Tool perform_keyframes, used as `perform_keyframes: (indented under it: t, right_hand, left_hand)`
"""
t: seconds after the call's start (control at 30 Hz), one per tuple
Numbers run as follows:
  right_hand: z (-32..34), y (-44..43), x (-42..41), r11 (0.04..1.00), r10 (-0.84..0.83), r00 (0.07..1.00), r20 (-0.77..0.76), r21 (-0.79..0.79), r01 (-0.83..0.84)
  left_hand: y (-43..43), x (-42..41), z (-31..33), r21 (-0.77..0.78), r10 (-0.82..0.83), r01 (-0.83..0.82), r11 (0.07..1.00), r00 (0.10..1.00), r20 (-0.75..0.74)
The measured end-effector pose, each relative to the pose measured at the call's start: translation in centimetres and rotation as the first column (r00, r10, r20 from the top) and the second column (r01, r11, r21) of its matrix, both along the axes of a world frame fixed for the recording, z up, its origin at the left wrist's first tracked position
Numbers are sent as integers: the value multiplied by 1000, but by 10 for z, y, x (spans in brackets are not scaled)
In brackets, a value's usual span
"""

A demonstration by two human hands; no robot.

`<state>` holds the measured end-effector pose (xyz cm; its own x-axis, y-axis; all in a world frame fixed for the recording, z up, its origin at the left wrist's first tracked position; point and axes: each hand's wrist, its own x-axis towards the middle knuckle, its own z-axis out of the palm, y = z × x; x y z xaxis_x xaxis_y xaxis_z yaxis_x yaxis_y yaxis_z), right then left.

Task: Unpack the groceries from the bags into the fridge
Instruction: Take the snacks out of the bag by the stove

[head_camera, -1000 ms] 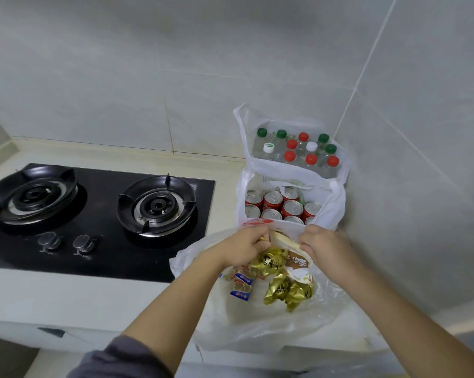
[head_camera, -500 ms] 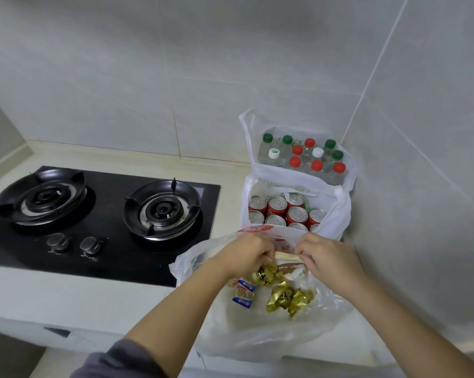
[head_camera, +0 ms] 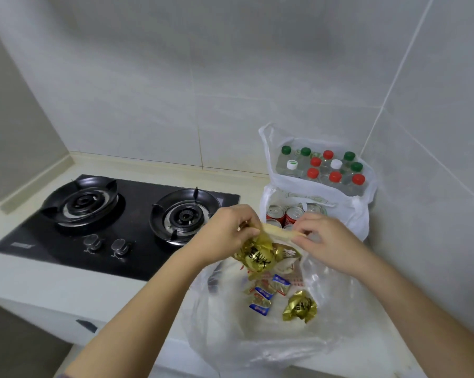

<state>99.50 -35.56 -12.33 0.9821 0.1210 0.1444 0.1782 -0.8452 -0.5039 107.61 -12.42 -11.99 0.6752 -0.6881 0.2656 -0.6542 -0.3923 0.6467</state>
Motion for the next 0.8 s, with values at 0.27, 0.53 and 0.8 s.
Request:
perform_keyframes:
  t: [0.27,0.53,0.8]
  right_hand:
    - [57,44,21,967,44,999,12,249,-46]
    - [63,50,38,947,155,979,-134,303,-108]
    - [55,24,35,973,197,936,-291,-61,-223]
  left_hand:
    - [56,-27,47,-136,279,-271,953,960,40]
    - [67,-63,33,-139,464,-455,879,885,38]
    - [51,-79,10,-141,522,-517,844,853,-2]
